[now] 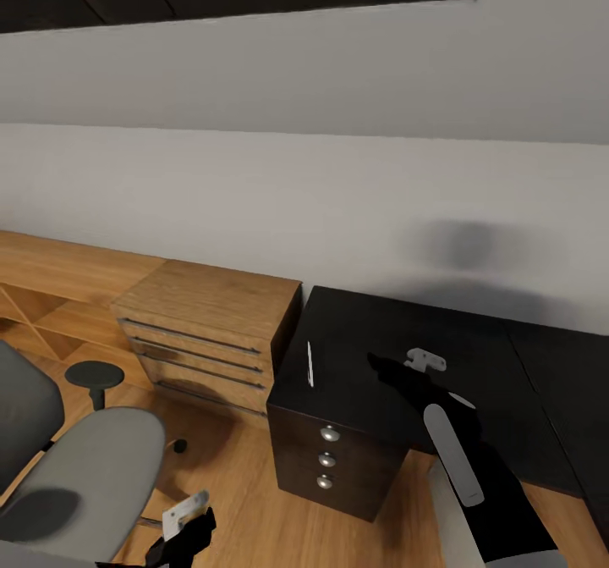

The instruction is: In the bedroom, organize the workspace by keeping the computer under the desk, ensuring the monitor is on the desk, placing the keyboard on the desk next to the monitor, placing the mouse on the desk next to the keyboard, moving the folder from the swivel chair onto the desk next to the mouse, stacking the notebook on top of the folder with the pen on top of the notebook, and positioning the swivel chair next to the desk.

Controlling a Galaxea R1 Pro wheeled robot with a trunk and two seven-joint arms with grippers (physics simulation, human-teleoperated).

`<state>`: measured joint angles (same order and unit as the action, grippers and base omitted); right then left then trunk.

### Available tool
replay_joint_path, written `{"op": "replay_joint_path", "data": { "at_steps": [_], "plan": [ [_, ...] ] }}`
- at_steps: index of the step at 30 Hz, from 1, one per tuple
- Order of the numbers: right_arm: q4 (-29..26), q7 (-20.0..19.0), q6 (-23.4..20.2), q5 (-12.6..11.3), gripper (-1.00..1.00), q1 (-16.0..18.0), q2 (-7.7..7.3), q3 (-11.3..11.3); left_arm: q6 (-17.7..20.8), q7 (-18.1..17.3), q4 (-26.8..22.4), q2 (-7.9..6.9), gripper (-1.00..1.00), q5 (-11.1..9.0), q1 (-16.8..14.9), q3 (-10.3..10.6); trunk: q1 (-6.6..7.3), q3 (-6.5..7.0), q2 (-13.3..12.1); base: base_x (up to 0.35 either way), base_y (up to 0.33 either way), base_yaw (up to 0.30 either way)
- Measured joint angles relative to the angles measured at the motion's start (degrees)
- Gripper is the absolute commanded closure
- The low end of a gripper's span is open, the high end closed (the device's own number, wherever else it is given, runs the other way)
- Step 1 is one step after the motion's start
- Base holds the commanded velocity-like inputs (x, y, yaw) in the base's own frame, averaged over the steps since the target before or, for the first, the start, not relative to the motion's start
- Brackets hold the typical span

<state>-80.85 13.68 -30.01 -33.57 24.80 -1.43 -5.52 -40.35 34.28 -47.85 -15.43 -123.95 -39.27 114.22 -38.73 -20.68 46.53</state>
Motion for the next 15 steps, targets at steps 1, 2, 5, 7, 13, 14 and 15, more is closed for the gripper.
{"op": "replay_joint_path", "data": {
  "at_steps": [1,2,5,7,13,14,15],
  "plan": [
    [0.0,0.0,0.0,0.0,-1.0,0.0,0.0,0.0,0.9,0.0,0.7,-0.09,-1.0,0.0,0.0,-0.9,0.22,0.18,-0.4,0.0,0.0,0.0],
    [0.0,0.0,0.0,0.0,-1.0,0.0,0.0,0.0,1.8,0.0,1.3,-0.18,-1.0,0.0,0.0,-1.8,0.44,0.36,-0.8,0.0,0.0,0.0],
    [0.0,-0.1,0.0,-0.1,-1.0,0.0,0.0,0.0,4.7,0.0,3.3,-0.58,-1.0,0.2,0.0,-4.8,1.1,0.9,-2.0,0.0,0.0,0.0],
    [0.1,0.0,0.0,0.0,-1.0,0.0,0.0,0.0,6.4,0.0,4.7,-1.03,-1.0,0.2,0.0,-7.3,1.54,1.26,-2.8,0.0,0.0,0.0],
    [2.7,0.4,0.0,0.6,-1.0,0.0,0.13,-0.1,10.6,-0.3,7.4,-3.04,-1.0,0.7,0.1,-17.5,2.86,2.34,-5.2,0.0,0.0,0.0],
    [3.4,0.5,0.0,0.9,-1.0,0.0,0.14,-0.1,11.2,-0.5,7.5,-3.24,-1.0,1.0,0.1,-18.6,3.08,2.52,-5.6,0.0,0.0,0.0],
    [4.2,0.7,0.0,1.3,-1.0,0.0,0.15,-0.2,11.6,-0.7,7.6,-3.4,-1.0,1.5,0.1,-19.4,3.3,2.7,-6.0,0.0,0.0,0.0]
  ]
}}
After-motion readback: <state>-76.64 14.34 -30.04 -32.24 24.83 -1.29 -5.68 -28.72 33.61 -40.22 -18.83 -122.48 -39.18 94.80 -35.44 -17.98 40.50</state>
